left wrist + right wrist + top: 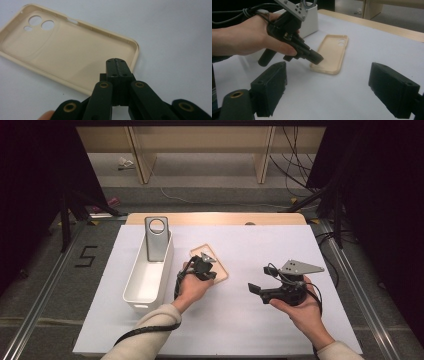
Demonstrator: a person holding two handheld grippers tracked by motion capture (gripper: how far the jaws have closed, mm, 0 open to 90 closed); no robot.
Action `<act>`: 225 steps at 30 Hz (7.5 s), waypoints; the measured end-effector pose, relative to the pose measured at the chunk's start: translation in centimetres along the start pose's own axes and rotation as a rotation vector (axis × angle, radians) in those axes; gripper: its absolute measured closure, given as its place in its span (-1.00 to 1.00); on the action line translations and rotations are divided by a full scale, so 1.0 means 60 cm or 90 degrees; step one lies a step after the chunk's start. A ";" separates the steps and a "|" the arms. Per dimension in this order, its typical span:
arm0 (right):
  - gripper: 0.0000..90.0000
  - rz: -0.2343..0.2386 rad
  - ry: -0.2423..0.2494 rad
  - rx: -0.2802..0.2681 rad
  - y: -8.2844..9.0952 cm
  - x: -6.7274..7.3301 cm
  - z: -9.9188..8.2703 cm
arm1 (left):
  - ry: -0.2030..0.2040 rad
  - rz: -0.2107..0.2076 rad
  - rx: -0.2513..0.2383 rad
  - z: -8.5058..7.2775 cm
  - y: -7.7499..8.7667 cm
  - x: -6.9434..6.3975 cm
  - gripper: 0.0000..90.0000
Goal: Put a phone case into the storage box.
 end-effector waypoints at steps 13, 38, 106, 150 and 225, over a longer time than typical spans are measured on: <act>-0.64 -0.005 0.001 -0.002 0.013 -0.007 -0.005 | -0.004 0.000 0.014 -0.004 -0.010 0.001 0.99; -0.64 -0.007 -0.003 0.000 0.013 -0.007 -0.006 | -0.019 0.034 0.088 -0.036 0.029 0.033 0.99; -0.64 -0.009 -0.005 0.003 0.011 -0.007 -0.007 | -0.491 0.026 0.225 0.017 0.097 -0.017 -0.35; -0.64 -0.005 -0.006 0.004 0.011 -0.006 -0.007 | -0.614 0.048 0.315 -0.006 0.034 0.016 -0.26; -0.64 0.004 -0.005 0.008 0.008 -0.004 -0.009 | -0.648 -0.026 0.365 -0.019 0.028 0.005 0.82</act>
Point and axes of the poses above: each handheld gripper's, and its own axes: y roughly backward along the jaws, z roughly out of its top, x roughly to its left, the point moved 3 cm from there along -y, roughly forward along the jaws, and after that the axes turned 3 degrees about -z, right-handed, at the moved point
